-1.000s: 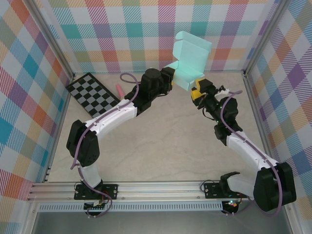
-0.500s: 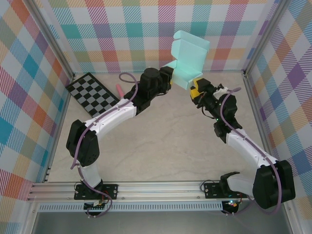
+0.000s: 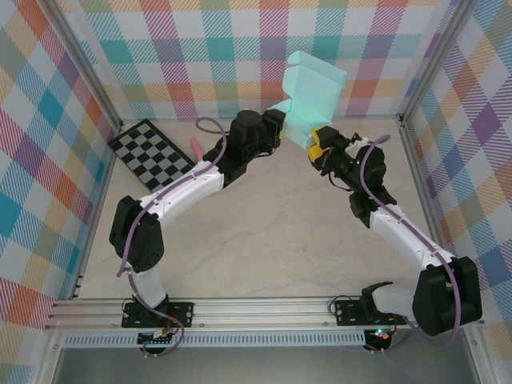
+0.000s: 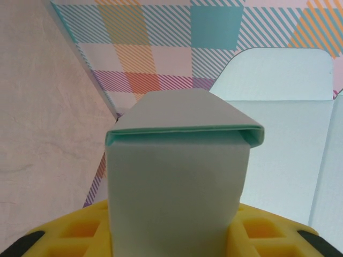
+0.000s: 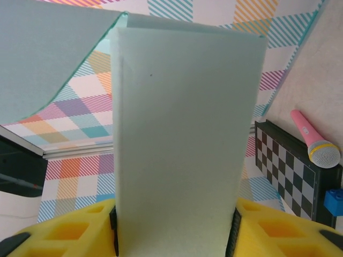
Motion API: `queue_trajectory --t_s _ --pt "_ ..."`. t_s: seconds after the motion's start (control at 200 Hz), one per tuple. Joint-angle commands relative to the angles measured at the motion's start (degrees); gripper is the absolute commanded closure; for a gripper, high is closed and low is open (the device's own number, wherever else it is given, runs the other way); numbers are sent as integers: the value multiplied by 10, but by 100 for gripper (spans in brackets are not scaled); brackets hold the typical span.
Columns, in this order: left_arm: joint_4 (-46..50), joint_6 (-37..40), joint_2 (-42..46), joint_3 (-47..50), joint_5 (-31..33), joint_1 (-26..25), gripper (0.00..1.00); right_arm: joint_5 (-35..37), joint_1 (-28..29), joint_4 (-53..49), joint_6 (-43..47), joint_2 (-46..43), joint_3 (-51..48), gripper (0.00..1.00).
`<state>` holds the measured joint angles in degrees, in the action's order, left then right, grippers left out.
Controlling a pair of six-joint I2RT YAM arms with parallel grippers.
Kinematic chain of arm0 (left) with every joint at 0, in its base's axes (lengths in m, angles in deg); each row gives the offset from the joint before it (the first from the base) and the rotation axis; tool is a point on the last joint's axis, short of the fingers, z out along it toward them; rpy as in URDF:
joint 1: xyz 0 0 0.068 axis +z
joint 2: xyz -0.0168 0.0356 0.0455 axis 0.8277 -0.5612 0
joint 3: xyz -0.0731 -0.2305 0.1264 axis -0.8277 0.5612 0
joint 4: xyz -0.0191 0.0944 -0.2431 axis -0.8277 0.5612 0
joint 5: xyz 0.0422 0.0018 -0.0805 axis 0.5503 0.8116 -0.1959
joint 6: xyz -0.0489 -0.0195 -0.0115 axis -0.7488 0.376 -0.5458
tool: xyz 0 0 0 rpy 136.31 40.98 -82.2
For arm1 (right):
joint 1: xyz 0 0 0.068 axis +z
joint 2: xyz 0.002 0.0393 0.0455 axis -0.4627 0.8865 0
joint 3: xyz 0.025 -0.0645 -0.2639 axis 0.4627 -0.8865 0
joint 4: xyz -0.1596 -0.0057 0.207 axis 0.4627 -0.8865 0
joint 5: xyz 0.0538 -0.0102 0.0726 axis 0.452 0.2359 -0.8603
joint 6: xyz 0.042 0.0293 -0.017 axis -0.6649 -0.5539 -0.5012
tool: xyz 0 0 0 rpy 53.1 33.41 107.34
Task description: Fold the paper box
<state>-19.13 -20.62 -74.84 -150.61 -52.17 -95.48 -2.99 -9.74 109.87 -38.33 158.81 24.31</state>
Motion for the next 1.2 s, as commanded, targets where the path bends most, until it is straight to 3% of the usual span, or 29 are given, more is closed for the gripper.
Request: queue_trajectory --t_s 0.0,0.66,0.72,0.765,0.8,0.94,0.99,1.195 --pt "-19 5 0 -27 -20 -6 65 -17 10 -16 19 9 18 53" --pt "-57 106 -8 -47 -40 -5 64 -27 10 -182 89 14 53 62" --pt "-56 119 -6 -47 -34 -6 64 -25 10 -191 92 14 54 66" --pt "-54 131 -4 -47 -29 -6 64 -25 10 -195 93 14 54 78" --pt "-50 138 -1 -47 -24 -5 64 -24 10 -197 94 15 54 81" --pt "-48 151 -1 -47 -20 -3 63 -27 9 -204 100 17 59 72" --pt "-49 150 -2 -46 -22 -2 63 -25 9 -206 102 15 60 62" --pt "-58 160 -12 -46 -24 1 63 -25 6 -220 116 7 66 50"
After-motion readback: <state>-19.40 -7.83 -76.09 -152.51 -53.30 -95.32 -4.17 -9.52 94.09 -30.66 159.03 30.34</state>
